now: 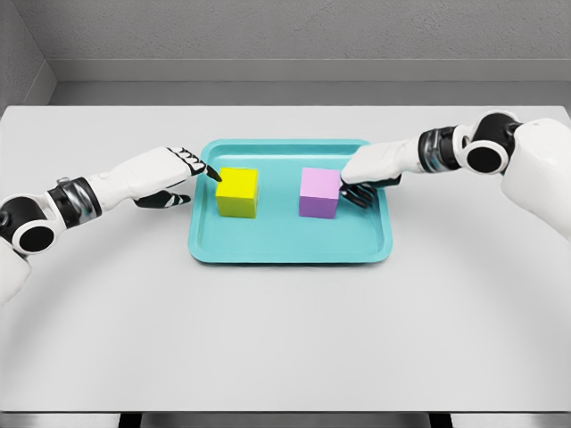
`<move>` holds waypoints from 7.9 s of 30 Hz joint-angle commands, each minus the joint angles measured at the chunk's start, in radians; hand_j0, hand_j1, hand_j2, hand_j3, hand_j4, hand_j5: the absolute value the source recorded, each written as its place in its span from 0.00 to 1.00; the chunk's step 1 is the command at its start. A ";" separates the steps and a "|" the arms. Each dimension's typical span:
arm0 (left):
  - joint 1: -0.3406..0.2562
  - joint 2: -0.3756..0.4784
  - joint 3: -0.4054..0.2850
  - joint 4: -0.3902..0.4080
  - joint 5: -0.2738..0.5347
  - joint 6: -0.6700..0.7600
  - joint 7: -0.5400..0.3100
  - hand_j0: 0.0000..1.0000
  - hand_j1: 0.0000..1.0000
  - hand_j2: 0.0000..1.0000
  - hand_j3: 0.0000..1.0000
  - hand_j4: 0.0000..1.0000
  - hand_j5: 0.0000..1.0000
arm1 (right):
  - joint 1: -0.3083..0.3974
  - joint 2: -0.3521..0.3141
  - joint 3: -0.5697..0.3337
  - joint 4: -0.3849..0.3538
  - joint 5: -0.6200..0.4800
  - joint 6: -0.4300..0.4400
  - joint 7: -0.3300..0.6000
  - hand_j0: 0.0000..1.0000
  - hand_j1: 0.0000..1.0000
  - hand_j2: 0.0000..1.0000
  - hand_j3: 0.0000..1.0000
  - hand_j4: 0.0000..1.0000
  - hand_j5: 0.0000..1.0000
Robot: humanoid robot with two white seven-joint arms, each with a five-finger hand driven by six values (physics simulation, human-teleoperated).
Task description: Push two cubes
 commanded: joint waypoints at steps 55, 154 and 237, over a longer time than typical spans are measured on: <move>-0.017 -0.046 -0.003 0.051 -0.035 0.001 -0.014 0.70 0.70 0.70 0.70 0.70 0.70 | -0.023 0.084 0.027 0.110 -0.001 0.002 0.000 0.10 0.10 0.10 0.10 0.10 0.10; -0.009 -0.043 -0.001 0.074 0.052 0.001 -0.008 0.69 0.69 0.69 0.69 0.69 0.69 | -0.103 0.054 0.238 -0.003 0.014 0.002 0.000 0.11 0.11 0.11 0.11 0.11 0.11; -0.034 -0.054 -0.049 0.029 0.047 0.001 0.000 0.52 0.52 0.52 0.52 0.52 0.52 | -0.097 0.070 0.228 0.032 0.014 0.002 0.000 0.10 0.10 0.10 0.10 0.10 0.10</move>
